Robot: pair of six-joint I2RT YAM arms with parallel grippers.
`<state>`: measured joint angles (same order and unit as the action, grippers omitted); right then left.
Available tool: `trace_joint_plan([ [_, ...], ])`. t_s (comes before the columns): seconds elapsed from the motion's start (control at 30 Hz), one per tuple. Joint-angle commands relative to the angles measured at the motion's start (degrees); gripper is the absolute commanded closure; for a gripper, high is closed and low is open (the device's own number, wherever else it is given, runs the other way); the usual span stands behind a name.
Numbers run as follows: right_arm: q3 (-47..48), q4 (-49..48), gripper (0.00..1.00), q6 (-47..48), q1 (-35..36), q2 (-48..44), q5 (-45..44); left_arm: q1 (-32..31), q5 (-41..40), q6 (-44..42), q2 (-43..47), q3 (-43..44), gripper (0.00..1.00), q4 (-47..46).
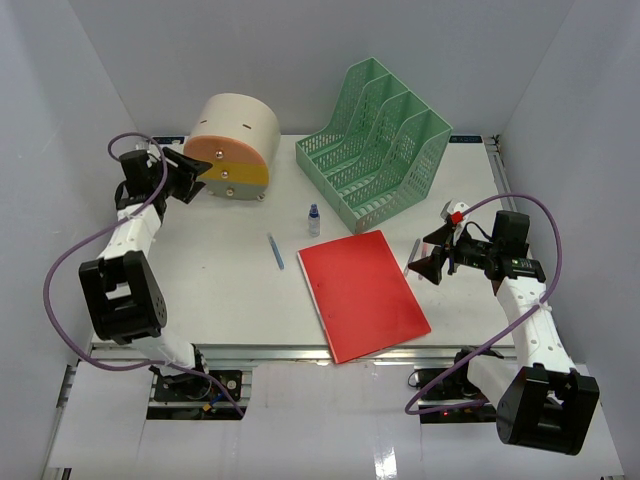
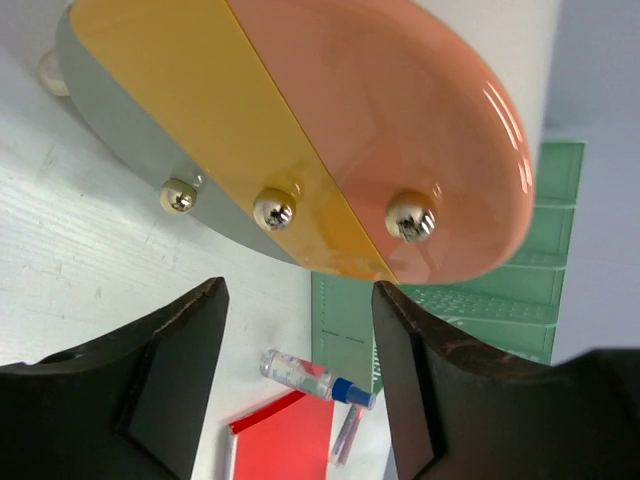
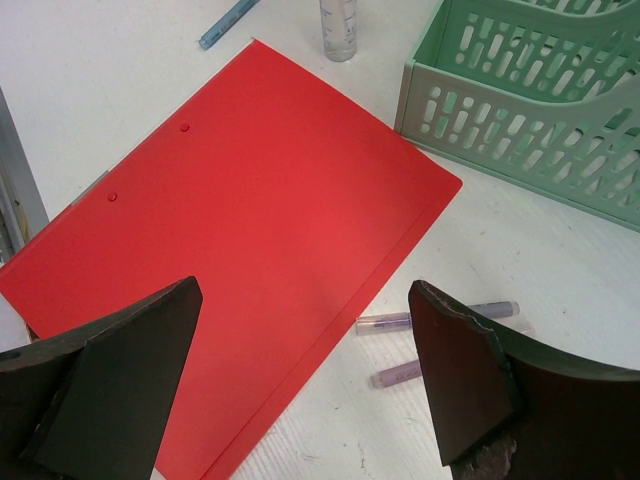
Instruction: Organize the desk
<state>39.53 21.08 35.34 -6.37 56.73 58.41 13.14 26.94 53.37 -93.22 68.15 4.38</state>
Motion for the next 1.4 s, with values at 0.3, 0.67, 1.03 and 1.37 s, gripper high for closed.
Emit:
trace_joint_plan([
  [0.3, 0.02, 0.19, 0.09, 0.87, -0.22, 0.21, 0.66, 1.82, 16.74, 2.55, -2.04, -9.55, 0.38, -24.33],
  [0.67, 0.02, 0.10, 0.09, 1.05, -0.27, 0.89, -0.02, 1.89, 19.20, 2.65, -12.72, -1.75, 0.35, -23.78],
  [1.03, 0.02, 0.04, 0.09, 1.22, -0.28, 1.60, -0.55, 0.68, 17.79, 5.83, -17.38, 2.01, 0.43, -25.18],
  [1.37, 0.02, 0.04, 0.09, 1.31, -0.22, 2.07, -0.76, -0.52, 15.76, 7.68, -16.93, 0.05, 0.46, -25.73],
])
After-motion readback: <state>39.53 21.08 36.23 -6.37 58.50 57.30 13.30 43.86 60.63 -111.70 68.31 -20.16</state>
